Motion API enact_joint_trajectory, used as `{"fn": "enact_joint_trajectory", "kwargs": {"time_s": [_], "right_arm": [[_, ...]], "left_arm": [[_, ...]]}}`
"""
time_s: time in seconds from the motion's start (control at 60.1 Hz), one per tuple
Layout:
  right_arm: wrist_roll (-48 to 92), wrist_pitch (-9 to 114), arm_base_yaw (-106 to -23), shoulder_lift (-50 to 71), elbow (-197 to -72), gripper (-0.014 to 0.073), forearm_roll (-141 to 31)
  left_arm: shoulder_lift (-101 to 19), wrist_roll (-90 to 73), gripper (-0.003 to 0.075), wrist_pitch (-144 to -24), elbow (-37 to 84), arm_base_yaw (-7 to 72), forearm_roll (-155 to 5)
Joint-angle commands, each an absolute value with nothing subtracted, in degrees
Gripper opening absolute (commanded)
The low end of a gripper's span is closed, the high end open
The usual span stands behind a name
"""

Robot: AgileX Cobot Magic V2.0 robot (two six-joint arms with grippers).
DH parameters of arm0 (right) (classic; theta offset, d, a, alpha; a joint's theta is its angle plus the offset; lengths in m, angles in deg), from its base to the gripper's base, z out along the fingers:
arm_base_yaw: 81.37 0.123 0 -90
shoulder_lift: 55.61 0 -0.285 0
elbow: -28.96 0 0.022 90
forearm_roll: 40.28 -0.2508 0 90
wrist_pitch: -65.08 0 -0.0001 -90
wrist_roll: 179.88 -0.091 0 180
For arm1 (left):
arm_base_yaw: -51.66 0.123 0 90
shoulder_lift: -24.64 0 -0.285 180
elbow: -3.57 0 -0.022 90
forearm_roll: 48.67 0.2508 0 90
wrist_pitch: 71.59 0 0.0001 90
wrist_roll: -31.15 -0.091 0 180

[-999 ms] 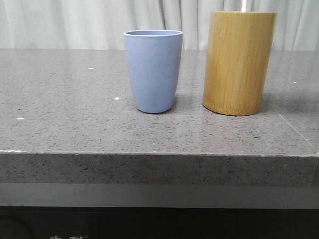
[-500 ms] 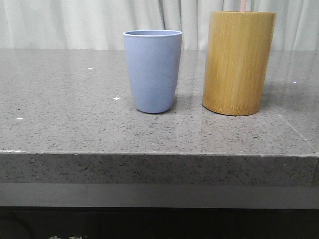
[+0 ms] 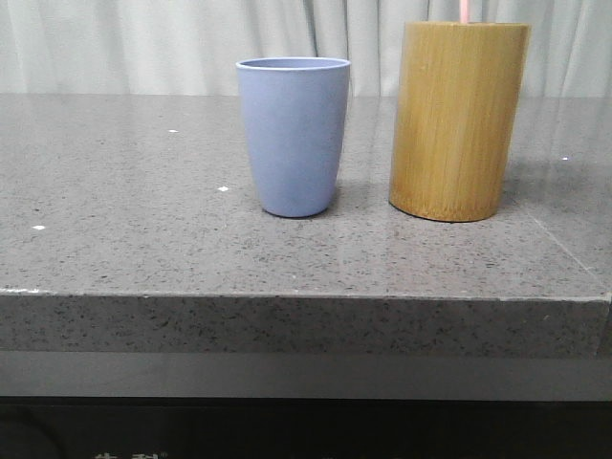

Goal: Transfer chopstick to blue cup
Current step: 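Lift the pink chopstick out and move it over the blue cup, then lower the chopstick into the blue cup and open the right gripper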

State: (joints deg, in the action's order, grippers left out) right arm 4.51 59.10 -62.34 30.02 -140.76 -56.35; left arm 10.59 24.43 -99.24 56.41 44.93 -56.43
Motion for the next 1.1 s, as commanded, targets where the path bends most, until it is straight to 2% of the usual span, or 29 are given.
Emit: {"fn": "enact_joint_trajectory", "kwargs": {"time_s": [0.0,0.316,0.566,0.816,0.932,1.082], "right_arm": [[4.85,67.42,-62.2,24.2,-142.93,-0.0062,-56.53],[4.85,78.13,-56.03,18.32,-143.38,-0.0062,-54.32],[4.85,79.32,-47.44,23.67,-144.8,-0.0062,-54.21],[4.85,80.94,-44.97,32.15,-144.8,-0.0055,-54.21],[4.85,80.63,-44.97,35.23,-144.8,0.0009,-54.21],[4.85,78.99,-44.97,37.6,-144.8,0.0154,-54.21]], "left_arm": [[10.03,24.92,-0.0019,-94.44,55.12,44.98,-57.27],[10.03,24.92,-0.0019,-94.44,55.12,44.98,-57.27],[10.03,24.92,-0.0019,-94.44,55.12,44.98,-57.27],[10.03,24.92,-0.0019,-94.44,55.12,44.98,-57.27],[10.03,24.92,-0.0019,-94.44,55.12,44.98,-57.27],[10.03,24.92,-0.0019,-94.44,55.12,44.98,-57.27]]}}
